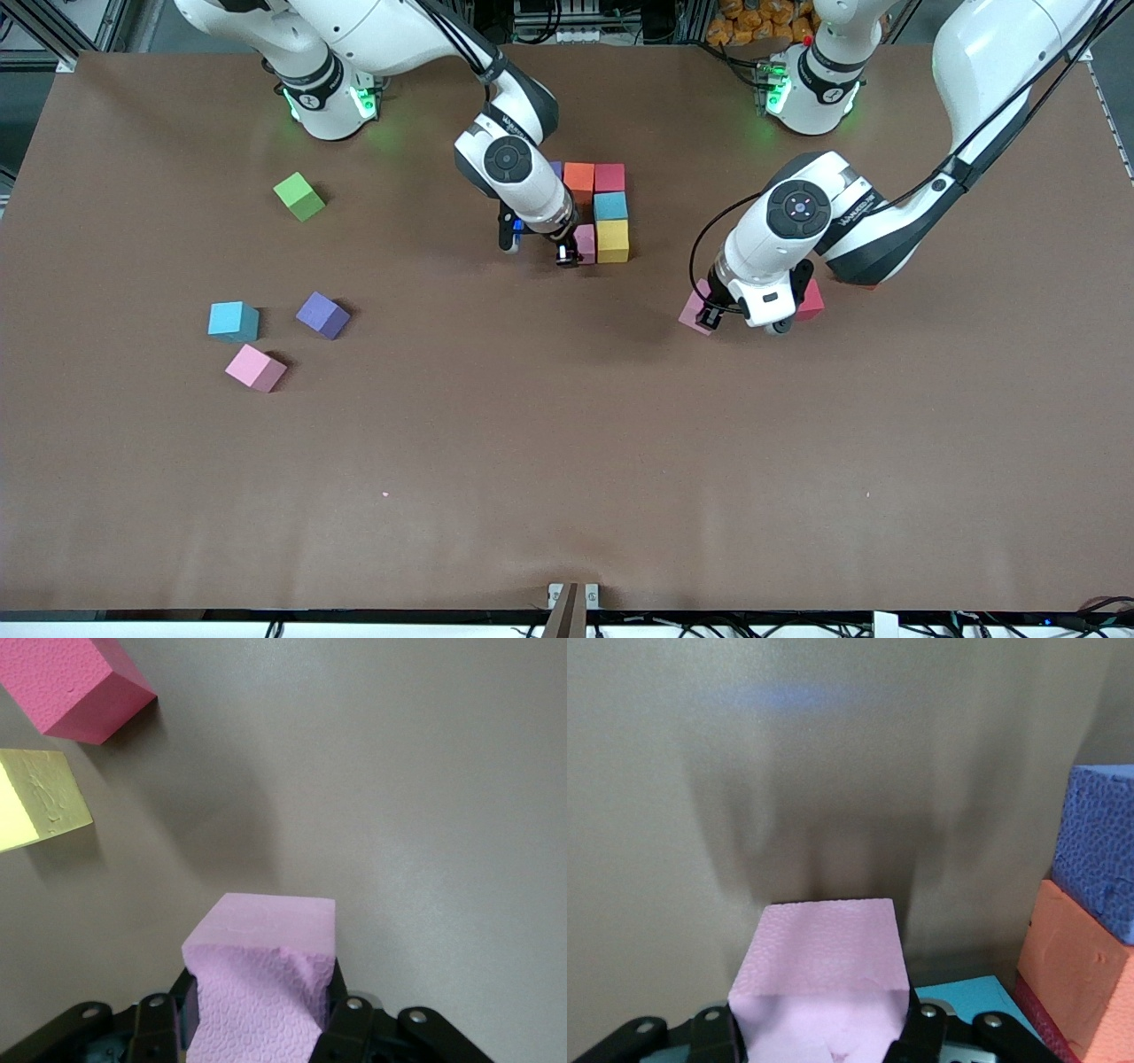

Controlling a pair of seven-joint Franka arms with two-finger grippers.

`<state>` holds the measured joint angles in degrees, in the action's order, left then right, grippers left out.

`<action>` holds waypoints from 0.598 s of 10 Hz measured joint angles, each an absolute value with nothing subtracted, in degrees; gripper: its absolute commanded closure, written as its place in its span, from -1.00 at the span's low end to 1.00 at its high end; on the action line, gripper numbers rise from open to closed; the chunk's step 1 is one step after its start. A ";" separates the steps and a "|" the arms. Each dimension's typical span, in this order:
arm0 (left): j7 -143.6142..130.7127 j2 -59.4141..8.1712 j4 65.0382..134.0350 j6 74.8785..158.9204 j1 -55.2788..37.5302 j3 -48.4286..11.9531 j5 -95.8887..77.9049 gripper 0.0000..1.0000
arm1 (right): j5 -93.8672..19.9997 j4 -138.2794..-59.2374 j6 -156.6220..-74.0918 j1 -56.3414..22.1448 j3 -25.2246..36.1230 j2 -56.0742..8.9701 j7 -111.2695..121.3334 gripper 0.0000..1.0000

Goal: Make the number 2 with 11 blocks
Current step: 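Open the right gripper to release the pink cube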

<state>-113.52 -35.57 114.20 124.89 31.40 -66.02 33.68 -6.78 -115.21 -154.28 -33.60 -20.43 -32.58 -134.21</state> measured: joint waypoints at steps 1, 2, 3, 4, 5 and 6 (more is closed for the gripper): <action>-113.52 -35.57 114.18 124.89 31.39 -66.03 33.68 0.28 | -6.21 -115.10 -154.28 -33.67 -20.45 -32.83 -134.30 1.00; -113.52 -35.57 114.07 124.89 31.38 -66.09 33.68 0.28 | -5.75 -115.00 -154.28 -33.72 -20.54 -33.09 -134.32 1.00; -113.52 -35.57 113.86 124.89 31.38 -66.13 33.68 0.28 | -5.51 -114.91 -154.30 -33.74 -20.61 -33.25 -134.34 1.00; -113.52 -35.57 113.60 124.89 31.39 -66.13 33.68 0.28 | -5.46 -114.86 -154.30 -33.75 -20.63 -33.27 -134.34 1.00; -113.52 -35.57 113.41 124.89 31.38 -66.13 33.68 0.28 | -5.44 -114.83 -154.30 -33.75 -20.64 -33.30 -134.34 1.00; -113.56 -35.57 113.36 124.89 31.32 -66.13 33.68 0.28 | -5.44 -114.81 -154.30 -33.75 -20.65 -33.31 -134.34 0.92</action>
<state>-113.56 -35.57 113.36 124.89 31.32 -66.13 33.68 -5.44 -114.81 -154.30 -33.75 -20.65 -33.31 -134.34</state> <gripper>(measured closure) 0.449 0.410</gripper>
